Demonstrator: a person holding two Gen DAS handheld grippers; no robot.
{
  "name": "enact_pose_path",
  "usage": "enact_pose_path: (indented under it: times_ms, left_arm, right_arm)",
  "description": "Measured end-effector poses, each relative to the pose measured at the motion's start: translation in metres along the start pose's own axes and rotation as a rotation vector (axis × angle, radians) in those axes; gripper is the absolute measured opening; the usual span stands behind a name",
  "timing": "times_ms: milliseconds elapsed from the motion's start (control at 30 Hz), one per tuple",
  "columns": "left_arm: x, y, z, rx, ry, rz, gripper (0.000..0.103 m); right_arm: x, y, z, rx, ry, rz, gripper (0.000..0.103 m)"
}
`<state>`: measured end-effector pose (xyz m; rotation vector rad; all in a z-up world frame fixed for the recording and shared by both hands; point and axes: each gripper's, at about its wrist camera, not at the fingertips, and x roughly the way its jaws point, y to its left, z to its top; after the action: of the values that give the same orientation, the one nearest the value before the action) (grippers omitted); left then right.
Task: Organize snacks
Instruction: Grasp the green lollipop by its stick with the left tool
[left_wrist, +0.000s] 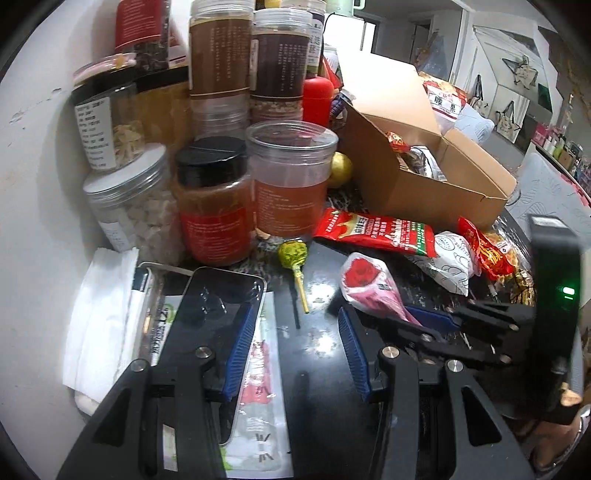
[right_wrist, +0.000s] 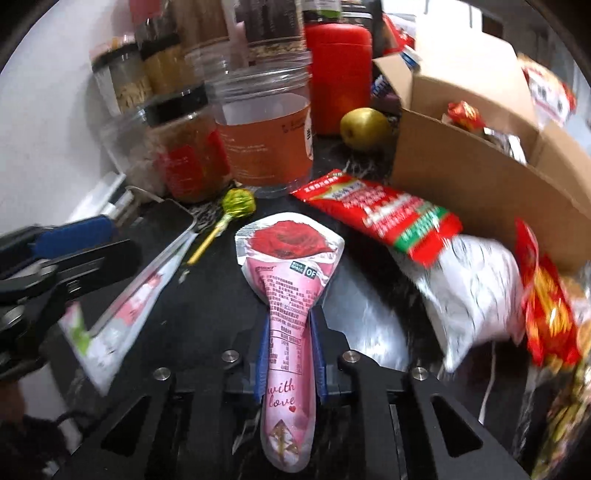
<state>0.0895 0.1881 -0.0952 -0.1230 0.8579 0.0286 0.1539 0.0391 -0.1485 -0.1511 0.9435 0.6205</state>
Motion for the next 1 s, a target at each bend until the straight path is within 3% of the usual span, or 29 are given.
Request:
enact_pose_path:
  times_ms: [233,367,700,900,967,1000]
  left_arm:
    - [0.008,-0.014,0.005,-0.002,-0.004,0.011,0.046]
    - [0.025,-0.016,0.011,-0.058,-0.015,0.049,0.046]
    - [0.07,-0.005,0.032,-0.153,-0.014,0.077,0.046]
    - [0.092,-0.01,0.04,-0.12,0.013,0.131,0.046]
    - [0.1,-0.011,0.041,-0.111,0.034,0.136,0.035]
    - [0.104,-0.011,0.042,-0.114,0.044,0.133,0.034]
  right_arm:
    - [-0.038,-0.015,-0.009,0.034,-0.076,0.029,0.02]
    - [-0.056,-0.023,-0.014,0.046,-0.127,0.027,0.02]
    - [-0.065,-0.034,-0.021,0.069,-0.167,0.049,0.02]
    - [-0.071,-0.041,-0.025,0.086,-0.179,0.054,0.02]
    - [-0.071,-0.043,-0.026,0.087,-0.179,0.05,0.02]
    - [-0.071,-0.044,-0.026,0.088,-0.179,0.048,0.02]
